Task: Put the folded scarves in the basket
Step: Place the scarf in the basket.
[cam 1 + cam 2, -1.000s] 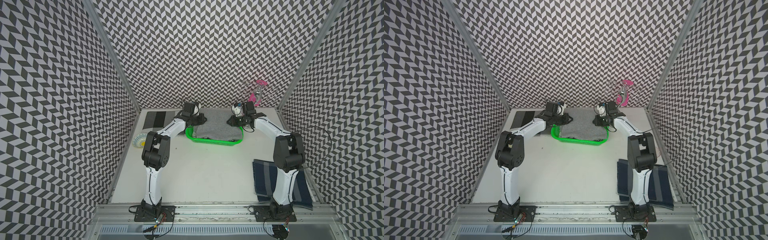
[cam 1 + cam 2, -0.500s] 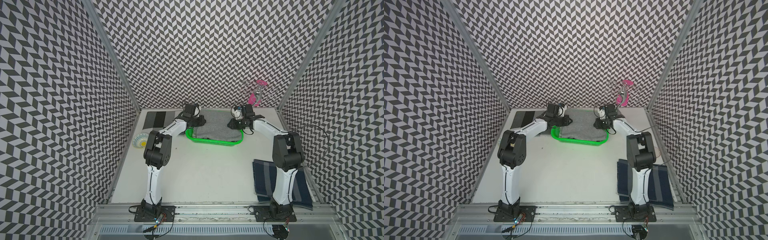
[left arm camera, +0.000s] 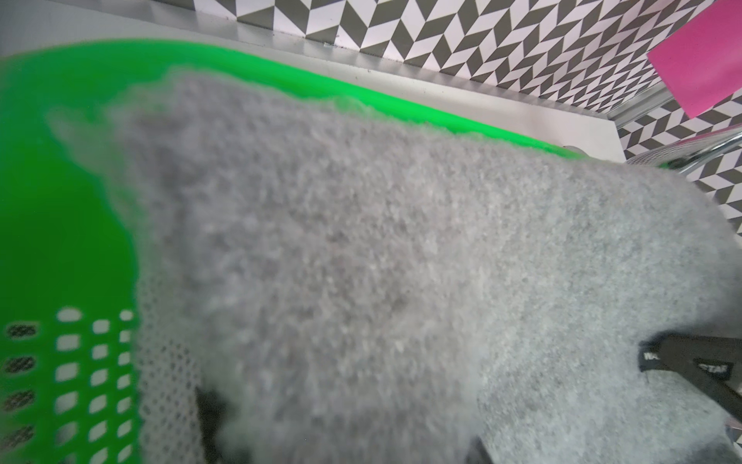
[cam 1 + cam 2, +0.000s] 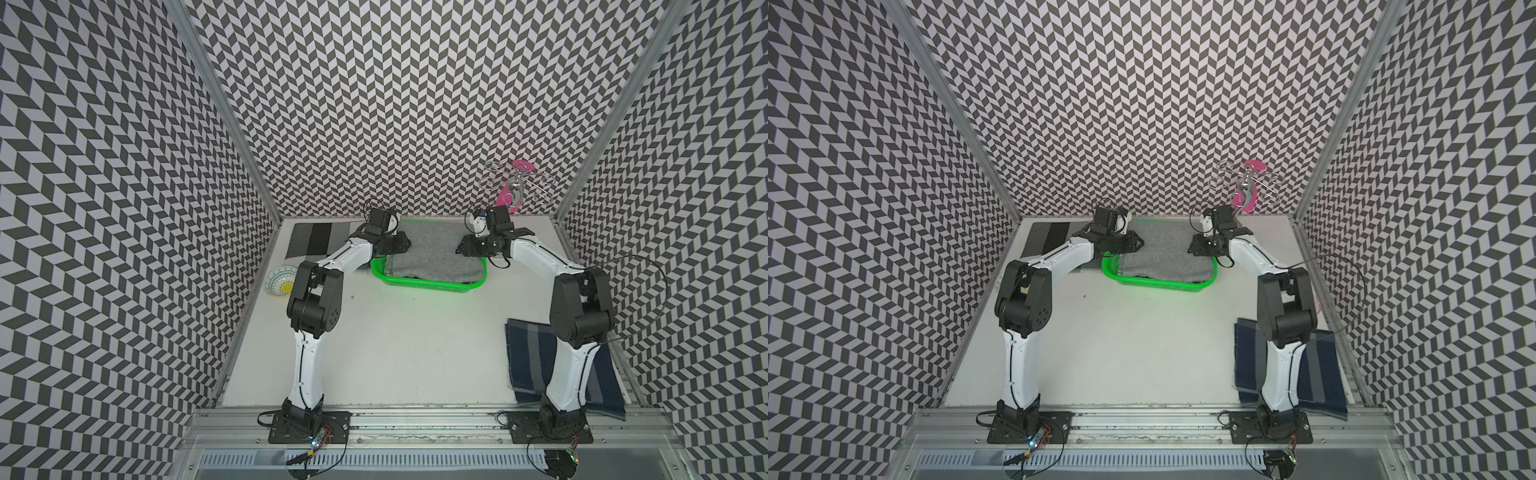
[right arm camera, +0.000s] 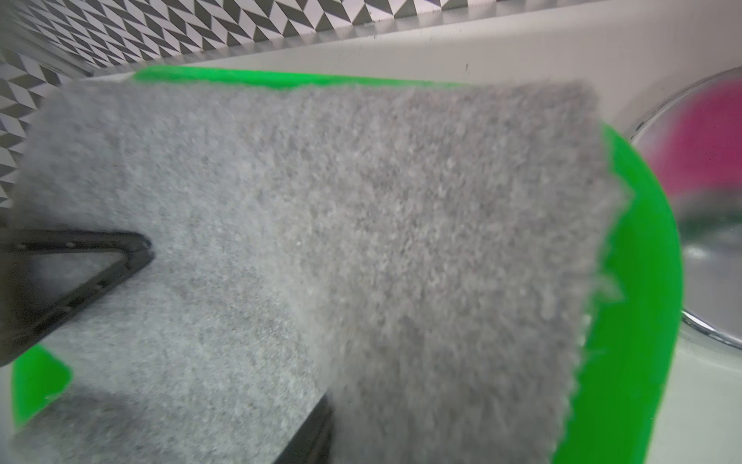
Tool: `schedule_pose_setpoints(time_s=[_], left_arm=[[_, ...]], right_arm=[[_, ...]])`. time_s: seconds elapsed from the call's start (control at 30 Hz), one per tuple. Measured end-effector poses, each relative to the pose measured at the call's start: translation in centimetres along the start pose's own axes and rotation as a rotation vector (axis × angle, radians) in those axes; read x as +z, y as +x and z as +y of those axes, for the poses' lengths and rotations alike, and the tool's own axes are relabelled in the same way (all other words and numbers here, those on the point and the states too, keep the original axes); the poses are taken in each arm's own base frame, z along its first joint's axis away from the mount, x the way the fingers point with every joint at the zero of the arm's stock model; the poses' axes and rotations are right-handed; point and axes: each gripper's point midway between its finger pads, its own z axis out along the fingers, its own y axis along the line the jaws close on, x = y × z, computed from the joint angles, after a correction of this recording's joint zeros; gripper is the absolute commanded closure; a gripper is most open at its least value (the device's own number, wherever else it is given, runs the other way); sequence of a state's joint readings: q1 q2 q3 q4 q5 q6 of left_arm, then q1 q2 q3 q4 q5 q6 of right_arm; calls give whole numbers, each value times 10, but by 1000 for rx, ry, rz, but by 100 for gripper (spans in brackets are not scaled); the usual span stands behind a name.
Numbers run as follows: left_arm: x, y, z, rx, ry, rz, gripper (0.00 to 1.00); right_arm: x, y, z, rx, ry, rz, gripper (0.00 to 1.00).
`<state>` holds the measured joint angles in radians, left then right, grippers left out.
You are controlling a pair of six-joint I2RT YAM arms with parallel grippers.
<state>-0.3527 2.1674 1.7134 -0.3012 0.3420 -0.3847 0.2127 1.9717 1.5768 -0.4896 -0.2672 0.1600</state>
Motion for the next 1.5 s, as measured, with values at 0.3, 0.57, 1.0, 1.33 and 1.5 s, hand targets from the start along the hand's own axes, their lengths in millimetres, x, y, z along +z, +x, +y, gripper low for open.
schedule_pose_setpoints(time_s=[0.3, 0.57, 1.0, 1.33, 1.5], left_arm=[[-3, 0, 11, -19, -23, 10, 67], [-15, -4, 12, -8, -61, 14, 53], [-89, -53, -21, 69, -116, -132, 60], [-52, -18, -40, 54, -22, -65, 60], [-29, 12, -11, 1, -76, 18, 60]], right_arm=[[-9, 12, 1, 9, -2, 12, 56], [-19, 11, -7, 23, 64, 20, 51], [-75, -43, 36, -20, 22, -157, 59], [-3, -19, 18, 9, 16, -33, 60], [4, -3, 9, 11, 32, 5, 61]])
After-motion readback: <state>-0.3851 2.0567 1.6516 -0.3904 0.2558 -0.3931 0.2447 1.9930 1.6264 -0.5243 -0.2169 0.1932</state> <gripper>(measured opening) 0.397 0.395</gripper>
